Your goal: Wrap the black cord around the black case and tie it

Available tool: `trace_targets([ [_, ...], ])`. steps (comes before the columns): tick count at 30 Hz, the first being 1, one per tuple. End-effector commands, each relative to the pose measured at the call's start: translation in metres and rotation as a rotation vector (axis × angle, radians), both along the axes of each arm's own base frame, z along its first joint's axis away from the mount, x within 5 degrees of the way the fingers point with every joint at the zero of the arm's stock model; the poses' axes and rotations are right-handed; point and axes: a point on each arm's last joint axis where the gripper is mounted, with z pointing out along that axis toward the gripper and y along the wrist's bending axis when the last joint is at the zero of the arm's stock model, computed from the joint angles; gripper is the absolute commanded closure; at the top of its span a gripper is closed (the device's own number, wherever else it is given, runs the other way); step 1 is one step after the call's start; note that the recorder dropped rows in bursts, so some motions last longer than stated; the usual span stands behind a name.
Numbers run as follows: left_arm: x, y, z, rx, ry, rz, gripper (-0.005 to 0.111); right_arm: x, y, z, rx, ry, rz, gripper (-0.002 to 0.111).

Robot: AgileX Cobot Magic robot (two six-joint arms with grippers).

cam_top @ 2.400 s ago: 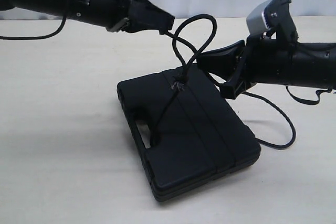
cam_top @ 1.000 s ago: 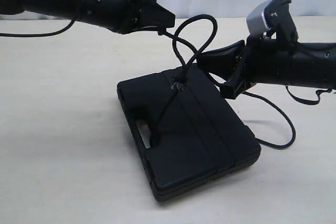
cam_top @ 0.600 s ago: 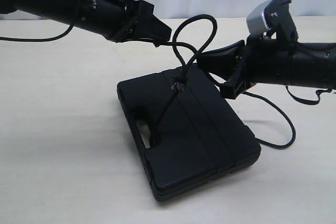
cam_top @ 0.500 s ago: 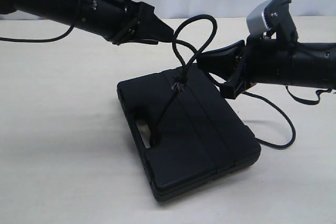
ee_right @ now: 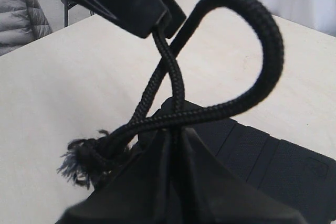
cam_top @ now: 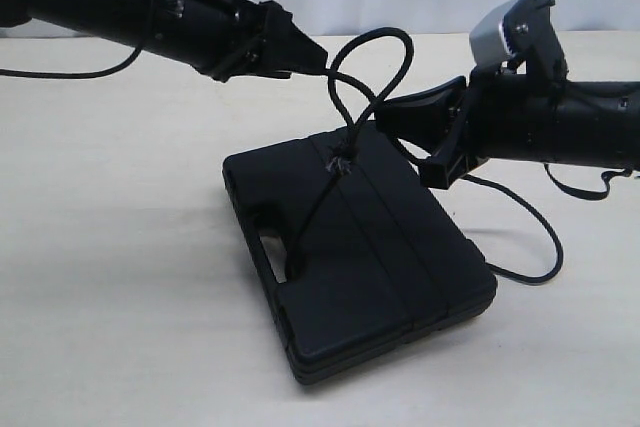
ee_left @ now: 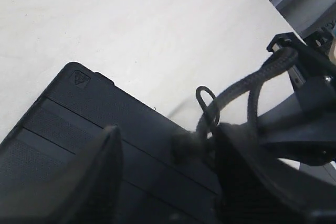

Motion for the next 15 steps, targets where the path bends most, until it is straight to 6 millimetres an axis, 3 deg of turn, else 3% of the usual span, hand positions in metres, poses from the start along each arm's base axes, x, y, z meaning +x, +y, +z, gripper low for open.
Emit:
trace_targets([
  [1,-0.0005,-0.0016,0.0018,-0.021,-0.003,-0.002,0.069,0.0002,0.0014,0.0022,0.015,-0.004,0.011,0.104],
  [5,-0.0012,-0.0026,0.0026,-0.037,0.004,-0.008,0.095,0.0002,0.0014,0.0022,0.015,-0.004,0.011,0.104],
  [8,-0.003,-0.0036,0.003,-0.047,0.014,-0.027,0.107,0.0002,0.0014,0.0022,0.015,-0.004,0.011,0.104],
  [12,-0.0031,-0.0039,0.0033,-0.052,0.015,-0.027,0.107,0.0002,0.0014,0.0022,0.031,0.021,-0.001,0.102],
  [15,-0.003,-0.0039,0.0034,-0.054,0.016,-0.026,0.107,0.0002,0.0014,0.0022,0.049,0.05,-0.014,0.092],
])
